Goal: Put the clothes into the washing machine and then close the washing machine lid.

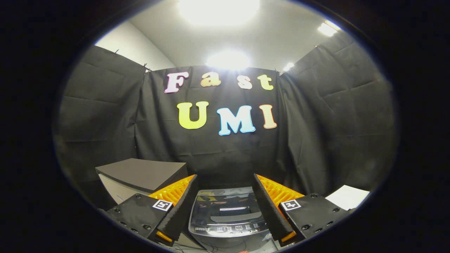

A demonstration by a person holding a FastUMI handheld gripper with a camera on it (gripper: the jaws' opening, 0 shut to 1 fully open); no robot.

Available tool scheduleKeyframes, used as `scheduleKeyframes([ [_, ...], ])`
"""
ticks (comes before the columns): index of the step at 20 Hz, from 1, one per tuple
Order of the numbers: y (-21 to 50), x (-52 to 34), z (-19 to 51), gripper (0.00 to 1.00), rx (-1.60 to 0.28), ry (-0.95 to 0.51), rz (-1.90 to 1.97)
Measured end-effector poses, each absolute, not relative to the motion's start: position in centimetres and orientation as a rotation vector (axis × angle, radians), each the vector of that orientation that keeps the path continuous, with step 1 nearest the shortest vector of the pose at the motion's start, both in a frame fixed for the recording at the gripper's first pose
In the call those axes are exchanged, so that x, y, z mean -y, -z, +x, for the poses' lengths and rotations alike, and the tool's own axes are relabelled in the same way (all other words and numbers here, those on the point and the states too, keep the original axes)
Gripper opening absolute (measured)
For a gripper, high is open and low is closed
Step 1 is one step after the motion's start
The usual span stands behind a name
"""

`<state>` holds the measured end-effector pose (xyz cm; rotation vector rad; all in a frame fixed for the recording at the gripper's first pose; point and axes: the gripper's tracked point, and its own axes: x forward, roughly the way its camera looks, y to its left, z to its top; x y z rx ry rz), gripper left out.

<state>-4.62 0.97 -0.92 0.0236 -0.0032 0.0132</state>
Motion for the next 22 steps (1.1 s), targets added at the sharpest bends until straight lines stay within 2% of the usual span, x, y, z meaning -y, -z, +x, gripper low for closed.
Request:
scheduleKeyframes([
  [9, 1.8, 0.1, -8.8, 0.96, 0.005, -0.028, 0.031],
  [22, 0.2, 0.0, -10.0, 0.96, 0.034, -0.047, 0.029],
])
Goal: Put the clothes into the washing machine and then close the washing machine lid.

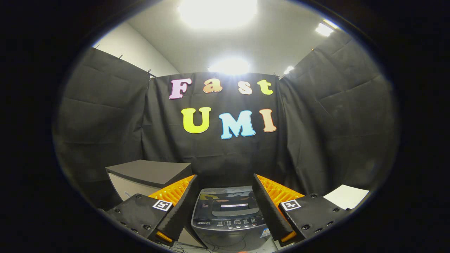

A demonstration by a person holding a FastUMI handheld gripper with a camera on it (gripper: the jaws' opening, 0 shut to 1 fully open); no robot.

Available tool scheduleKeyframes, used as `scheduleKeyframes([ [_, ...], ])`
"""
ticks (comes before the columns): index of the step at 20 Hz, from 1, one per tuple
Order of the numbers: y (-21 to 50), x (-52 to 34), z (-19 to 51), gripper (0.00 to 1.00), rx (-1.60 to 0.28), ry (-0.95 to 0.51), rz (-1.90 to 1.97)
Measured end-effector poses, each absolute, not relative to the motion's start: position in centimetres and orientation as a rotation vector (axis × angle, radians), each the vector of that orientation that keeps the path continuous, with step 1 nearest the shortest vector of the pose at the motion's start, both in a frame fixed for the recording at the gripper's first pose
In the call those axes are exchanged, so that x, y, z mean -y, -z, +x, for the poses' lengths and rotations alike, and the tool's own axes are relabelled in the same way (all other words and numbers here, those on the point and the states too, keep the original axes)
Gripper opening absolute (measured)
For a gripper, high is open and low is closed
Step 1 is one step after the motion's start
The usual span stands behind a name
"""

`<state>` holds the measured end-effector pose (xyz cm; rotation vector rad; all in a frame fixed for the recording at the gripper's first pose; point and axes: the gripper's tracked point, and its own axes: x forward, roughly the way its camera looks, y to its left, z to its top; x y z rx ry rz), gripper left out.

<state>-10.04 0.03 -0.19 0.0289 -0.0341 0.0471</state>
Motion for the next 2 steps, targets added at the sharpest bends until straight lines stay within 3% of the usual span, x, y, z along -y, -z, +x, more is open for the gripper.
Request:
scheduleKeyframes([
  [2, 0.11, 0.13, -10.12, 0.96, 0.036, -0.046, 0.027],
])
